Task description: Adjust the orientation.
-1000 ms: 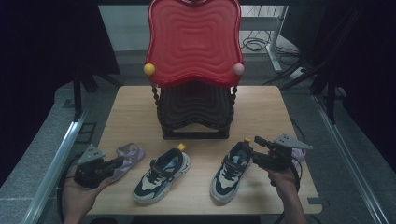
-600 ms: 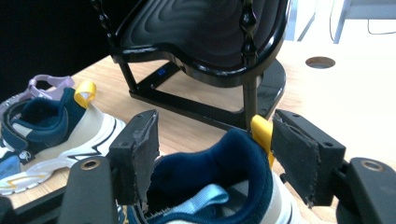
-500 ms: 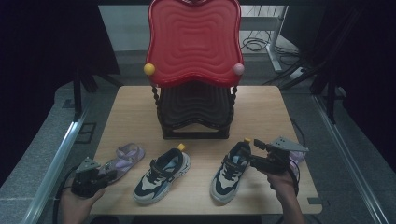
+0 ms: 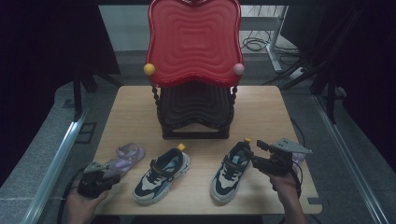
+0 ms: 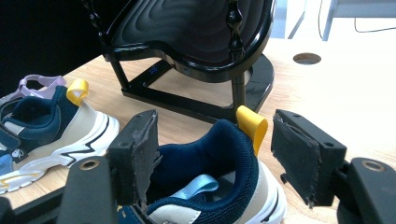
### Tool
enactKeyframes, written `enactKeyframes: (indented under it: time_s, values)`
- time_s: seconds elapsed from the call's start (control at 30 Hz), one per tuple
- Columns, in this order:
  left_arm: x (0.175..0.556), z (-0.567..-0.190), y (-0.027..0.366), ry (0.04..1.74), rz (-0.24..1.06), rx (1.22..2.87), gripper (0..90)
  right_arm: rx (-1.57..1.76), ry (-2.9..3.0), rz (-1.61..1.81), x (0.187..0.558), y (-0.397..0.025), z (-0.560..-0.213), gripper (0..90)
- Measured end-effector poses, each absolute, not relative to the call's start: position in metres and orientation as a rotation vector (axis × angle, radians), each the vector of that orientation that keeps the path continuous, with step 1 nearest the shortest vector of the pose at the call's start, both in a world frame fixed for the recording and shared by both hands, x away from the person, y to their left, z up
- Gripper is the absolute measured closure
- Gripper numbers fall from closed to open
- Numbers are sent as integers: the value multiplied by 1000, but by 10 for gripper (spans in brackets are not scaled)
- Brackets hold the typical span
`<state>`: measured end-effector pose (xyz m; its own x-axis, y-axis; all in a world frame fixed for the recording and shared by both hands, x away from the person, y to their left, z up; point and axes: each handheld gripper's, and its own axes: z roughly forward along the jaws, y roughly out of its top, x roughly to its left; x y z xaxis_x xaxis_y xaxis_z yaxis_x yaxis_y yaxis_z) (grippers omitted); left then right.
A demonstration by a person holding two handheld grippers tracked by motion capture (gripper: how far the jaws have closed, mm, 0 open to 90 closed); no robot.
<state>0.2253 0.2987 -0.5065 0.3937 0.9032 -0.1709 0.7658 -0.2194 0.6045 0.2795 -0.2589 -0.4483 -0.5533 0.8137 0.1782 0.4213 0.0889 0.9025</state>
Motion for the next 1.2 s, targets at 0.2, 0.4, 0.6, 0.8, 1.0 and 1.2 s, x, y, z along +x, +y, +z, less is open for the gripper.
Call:
enactKeyframes:
  time_s: [0.2,0.4,0.6,0.8,1.0,1.2]
  values:
    - [226,-514,298,1446,283,2061,900,1215,2011,1447,279,-259,-449,327]
    - [227,-518,299,1479,301,2071,900,1224,2010,1443,280,-259,-450,327]
    - [229,-518,301,1488,314,2075,900,1224,2001,1435,280,-259,-451,326]
    - [229,-519,303,1514,359,2089,900,1225,2006,1435,281,-259,-452,326]
    - [234,-523,307,1535,358,2081,900,1220,2007,1437,281,-258,-452,326]
    - [237,-522,312,1539,334,2063,900,1218,2007,1433,281,-258,-453,326]
